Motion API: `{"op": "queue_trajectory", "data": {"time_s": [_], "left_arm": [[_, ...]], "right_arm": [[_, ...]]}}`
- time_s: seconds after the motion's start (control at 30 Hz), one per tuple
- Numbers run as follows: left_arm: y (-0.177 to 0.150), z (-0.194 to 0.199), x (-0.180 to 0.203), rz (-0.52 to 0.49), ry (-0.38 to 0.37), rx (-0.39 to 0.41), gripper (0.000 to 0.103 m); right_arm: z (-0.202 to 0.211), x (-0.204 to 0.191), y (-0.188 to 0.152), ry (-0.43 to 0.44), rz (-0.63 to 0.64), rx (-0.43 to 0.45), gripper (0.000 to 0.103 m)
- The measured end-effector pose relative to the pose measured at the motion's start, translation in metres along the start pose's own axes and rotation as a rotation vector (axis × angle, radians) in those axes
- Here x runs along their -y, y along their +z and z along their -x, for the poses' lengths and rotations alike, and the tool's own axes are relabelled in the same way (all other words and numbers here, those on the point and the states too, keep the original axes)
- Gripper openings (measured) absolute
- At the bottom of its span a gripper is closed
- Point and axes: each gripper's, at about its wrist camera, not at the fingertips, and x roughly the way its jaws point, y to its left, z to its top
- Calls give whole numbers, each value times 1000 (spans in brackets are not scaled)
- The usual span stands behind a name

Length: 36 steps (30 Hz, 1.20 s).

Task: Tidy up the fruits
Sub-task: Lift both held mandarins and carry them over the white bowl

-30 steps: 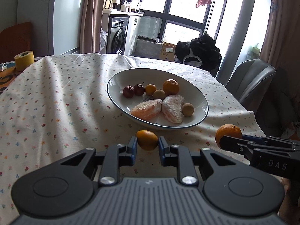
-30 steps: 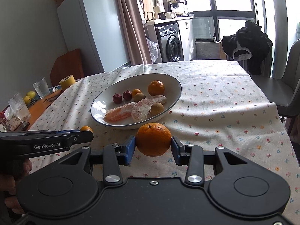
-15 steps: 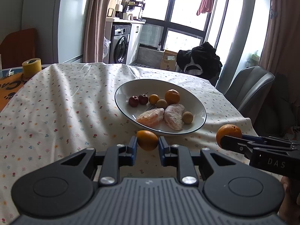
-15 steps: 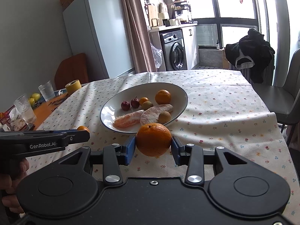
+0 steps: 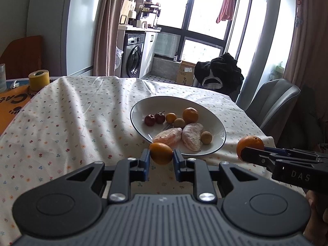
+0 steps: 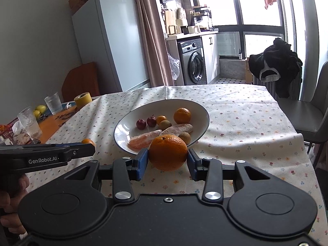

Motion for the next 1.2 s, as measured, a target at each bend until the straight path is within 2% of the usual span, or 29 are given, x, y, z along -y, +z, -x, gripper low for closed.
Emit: {"op": "queue_trajectory", "data": {"time_s": [0.67,1.2], "left_arm": [[15,-16,-8,13,5,10,22],[26,-46,-22,30,12,-15,22]], "right_arm": [[-24,2,14,6,-2,-5,39],[-64,-11,23,52,-1,-48,39]]}}
